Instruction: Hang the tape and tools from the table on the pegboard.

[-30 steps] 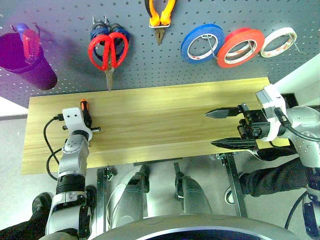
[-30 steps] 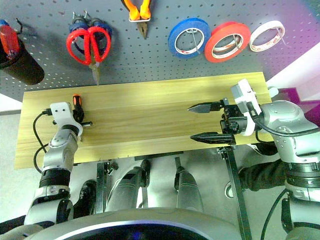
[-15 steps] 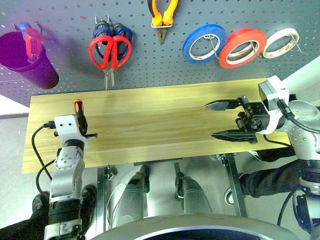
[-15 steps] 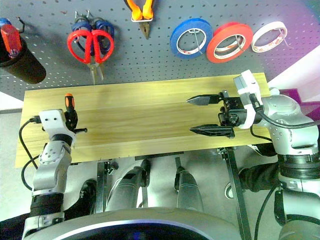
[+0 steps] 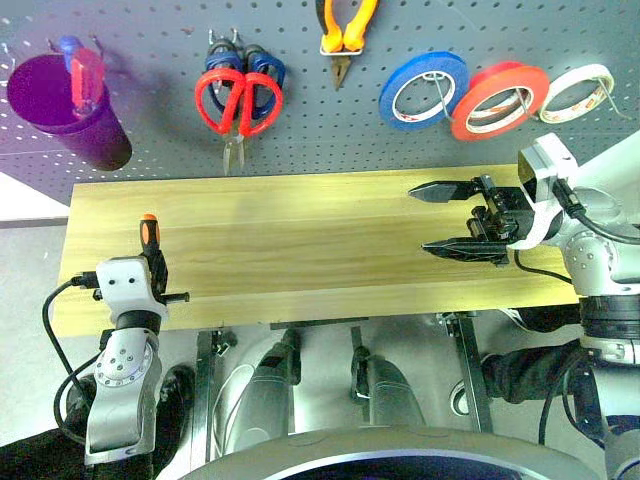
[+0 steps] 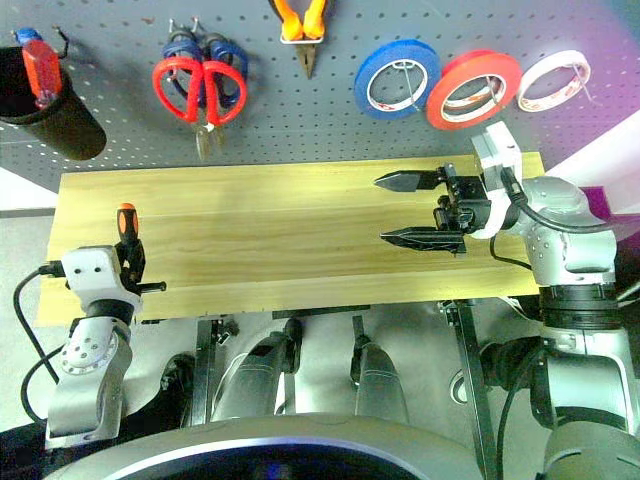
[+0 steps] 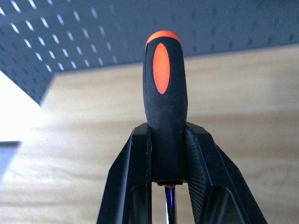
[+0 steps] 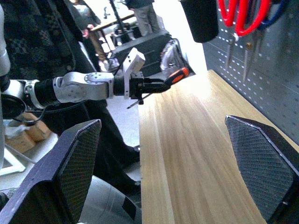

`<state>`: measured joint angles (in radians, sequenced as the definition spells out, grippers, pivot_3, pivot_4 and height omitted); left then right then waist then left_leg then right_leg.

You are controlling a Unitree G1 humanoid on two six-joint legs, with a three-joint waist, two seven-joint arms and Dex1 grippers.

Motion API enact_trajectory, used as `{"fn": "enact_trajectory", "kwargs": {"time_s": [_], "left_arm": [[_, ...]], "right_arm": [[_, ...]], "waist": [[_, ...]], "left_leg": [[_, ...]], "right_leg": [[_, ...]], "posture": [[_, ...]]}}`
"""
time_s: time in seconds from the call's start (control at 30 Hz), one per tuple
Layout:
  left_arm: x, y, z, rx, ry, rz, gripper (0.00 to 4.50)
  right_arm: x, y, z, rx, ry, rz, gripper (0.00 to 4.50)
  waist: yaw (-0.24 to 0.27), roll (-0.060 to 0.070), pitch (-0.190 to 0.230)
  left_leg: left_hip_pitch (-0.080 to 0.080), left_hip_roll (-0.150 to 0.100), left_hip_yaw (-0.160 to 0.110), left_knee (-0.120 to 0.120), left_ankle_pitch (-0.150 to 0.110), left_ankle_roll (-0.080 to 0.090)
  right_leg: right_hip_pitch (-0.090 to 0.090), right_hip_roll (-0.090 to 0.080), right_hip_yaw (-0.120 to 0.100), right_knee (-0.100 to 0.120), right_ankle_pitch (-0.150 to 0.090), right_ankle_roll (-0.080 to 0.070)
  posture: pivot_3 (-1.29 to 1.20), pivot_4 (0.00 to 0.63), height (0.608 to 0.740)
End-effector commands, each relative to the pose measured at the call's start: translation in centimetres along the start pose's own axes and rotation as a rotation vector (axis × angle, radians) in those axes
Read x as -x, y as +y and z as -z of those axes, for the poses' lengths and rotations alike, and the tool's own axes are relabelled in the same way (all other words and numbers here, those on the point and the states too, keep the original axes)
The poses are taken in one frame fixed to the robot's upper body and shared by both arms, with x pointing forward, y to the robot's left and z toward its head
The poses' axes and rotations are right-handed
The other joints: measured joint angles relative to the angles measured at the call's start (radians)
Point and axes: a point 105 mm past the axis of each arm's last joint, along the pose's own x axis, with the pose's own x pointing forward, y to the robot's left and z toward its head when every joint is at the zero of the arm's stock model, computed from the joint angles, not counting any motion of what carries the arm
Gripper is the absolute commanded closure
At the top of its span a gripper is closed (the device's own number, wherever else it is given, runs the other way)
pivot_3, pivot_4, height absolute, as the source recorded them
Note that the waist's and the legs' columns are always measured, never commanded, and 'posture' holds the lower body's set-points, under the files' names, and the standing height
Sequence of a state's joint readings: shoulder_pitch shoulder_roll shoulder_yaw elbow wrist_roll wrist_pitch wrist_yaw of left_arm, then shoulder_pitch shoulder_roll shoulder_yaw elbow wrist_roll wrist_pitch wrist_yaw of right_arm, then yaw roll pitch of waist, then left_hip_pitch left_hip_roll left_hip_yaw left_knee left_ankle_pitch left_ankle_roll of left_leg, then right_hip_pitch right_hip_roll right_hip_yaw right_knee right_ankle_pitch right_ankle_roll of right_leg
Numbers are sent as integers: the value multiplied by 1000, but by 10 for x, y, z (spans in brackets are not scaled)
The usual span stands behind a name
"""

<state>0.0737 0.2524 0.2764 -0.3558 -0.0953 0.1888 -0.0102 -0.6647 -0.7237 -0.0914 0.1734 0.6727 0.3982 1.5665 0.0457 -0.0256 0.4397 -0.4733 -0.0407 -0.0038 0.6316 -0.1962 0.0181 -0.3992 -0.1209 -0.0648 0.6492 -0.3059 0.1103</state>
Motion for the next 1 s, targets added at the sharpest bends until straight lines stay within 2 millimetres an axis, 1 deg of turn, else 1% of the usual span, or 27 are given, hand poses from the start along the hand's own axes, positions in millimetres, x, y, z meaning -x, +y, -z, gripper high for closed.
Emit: {"fn": "enact_trajectory", "kwargs": {"time_s": [0.03, 0.1, 0.27, 0.53, 0.6, 0.67, 0.73, 0.9, 1.0], "left_arm": [[0, -4, -38, -68, -163, 29, 3883], [-1, -8, -53, -99, -224, 44, 3883], [3, -14, -76, -106, -312, 97, 3883], [8, -17, -95, -168, -382, 120, 3883], [8, -19, -101, -170, -406, 138, 3883], [7, -26, -108, -190, -441, 171, 3883], [6, -30, -119, -218, -485, 193, 3883], [-4, -28, -149, -241, -587, 170, 3883], [-9, -28, -163, -244, -629, 163, 3883]], "right_arm": [[4, 0, -9, 45, -35, -13, 0], [4, -1, -8, 49, -40, -15, 0], [4, -4, -7, 61, -56, -14, 0], [8, -10, -9, 78, -75, 4, 0], [8, -13, -11, 84, -90, 9, 0], [7, -13, -9, 84, -86, 8, 0], [7, -14, -8, 83, -87, 9, 0], [9, -17, -8, 90, -87, 21, 0], [9, -18, -7, 94, -82, 27, 0]], "waist": [[6, 0, -2], [14, 0, -10], [20, 0, -27], [21, 0, -51], [21, 0, -60], [21, -1, -69], [22, 0, -79], [21, 0, -98], [20, -1, -109]], "left_leg": [[-1, 0, 0, 0, 0, 0], [-1, -1, 0, 0, 0, 0], [-1, -1, 0, 0, 1, -1], [-1, -1, 0, 1, 2, -2], [-1, -1, 0, 1, 2, -2], [-1, -1, 0, 1, 2, -2], [0, -1, 0, 1, 2, -3], [1, -1, 0, 2, 3, -3], [2, -1, 0, 3, 3, -3]], "right_leg": [[0, 0, 0, 0, 1, 0], [-1, 0, 0, 0, 1, 1], [-1, 2, -1, 0, 1, 1], [0, 3, -1, 1, 1, 1], [0, 3, -1, 1, 1, 1], [0, 3, -1, 1, 1, 1], [0, 4, -2, 1, 1, 1], [2, 4, -2, 2, 2, 2], [3, 5, -2, 2, 2, 2]], "posture": [[74, 320, 740], [80, 305, 740], [86, 279, 740], [96, 241, 740], [98, 234, 740], [97, 226, 740], [95, 215, 740], [92, 200, 740], [87, 190, 740]]}}
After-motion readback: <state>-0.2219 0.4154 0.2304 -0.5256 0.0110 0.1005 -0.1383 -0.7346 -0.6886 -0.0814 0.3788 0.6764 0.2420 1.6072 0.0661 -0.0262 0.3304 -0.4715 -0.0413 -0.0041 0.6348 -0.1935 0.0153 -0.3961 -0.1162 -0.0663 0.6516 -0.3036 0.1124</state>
